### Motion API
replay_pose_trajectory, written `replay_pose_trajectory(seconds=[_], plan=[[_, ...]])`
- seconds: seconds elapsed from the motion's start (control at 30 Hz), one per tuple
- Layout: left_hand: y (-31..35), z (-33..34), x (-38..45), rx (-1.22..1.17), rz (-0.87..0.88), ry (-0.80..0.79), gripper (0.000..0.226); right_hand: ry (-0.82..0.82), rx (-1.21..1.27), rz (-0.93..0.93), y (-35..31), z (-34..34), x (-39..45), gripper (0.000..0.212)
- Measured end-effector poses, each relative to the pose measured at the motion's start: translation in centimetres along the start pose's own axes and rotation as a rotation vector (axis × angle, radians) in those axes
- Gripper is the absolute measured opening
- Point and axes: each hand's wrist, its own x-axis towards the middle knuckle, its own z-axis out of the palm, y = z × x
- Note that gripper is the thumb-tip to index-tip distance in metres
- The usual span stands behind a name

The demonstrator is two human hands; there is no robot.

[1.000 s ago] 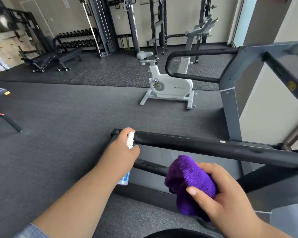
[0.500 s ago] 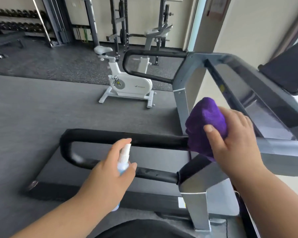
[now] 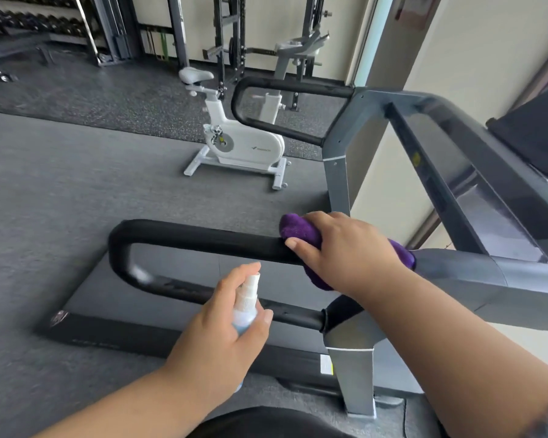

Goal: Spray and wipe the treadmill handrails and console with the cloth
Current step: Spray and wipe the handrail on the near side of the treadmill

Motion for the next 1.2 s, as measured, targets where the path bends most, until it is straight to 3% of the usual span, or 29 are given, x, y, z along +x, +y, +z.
replay_pose_trajectory(seconds=[0.17, 0.43, 0.67, 0.8, 0.93, 1.03, 1.13, 1.2], plan=[[0.9, 1.2, -0.4, -0.033, 0.048, -0.036, 0.05, -0.02, 0.131, -0.012, -1.9, 0.8, 2.0, 0.06], [0.5, 0.2, -1.1, -0.057, 0.058, -0.011, 0.052, -0.04, 0.157, 0.099, 5.7, -0.9, -0.8, 0.066], [-0.1, -0.8, -1.7, -0.076, 0.034, 0.019, 0.054, -0.013, 0.12, -0.002, -0.9, 0.3, 1.9, 0.053], [0.3, -0.5, -1.7, -0.07, 0.063, 0.031, 0.054, -0.034, 0.455, -0.008, -5.0, 1.2, 3.4, 0.053], [0.4, -0.6, -1.7, -0.073, 0.11, 0.047, 0.056, -0.071, 0.781, 0.048, -3.1, 0.7, 3.3, 0.052], [0.3, -0.9, -1.9, -0.078, 0.114, 0.056, 0.056, -0.186, 0.492, -0.152, -2.3, 0.9, 2.8, 0.054], [0.0, -1.3, -2.0, -0.067, 0.106, 0.051, 0.056, -0.153, 0.178, -0.301, -2.9, 1.5, 2.7, 0.086], [-0.1, -1.8, -2.0, -0.064, 0.108, 0.049, 0.056, -0.103, 0.065, -0.305, -3.6, 2.0, 2.8, 0.093]])
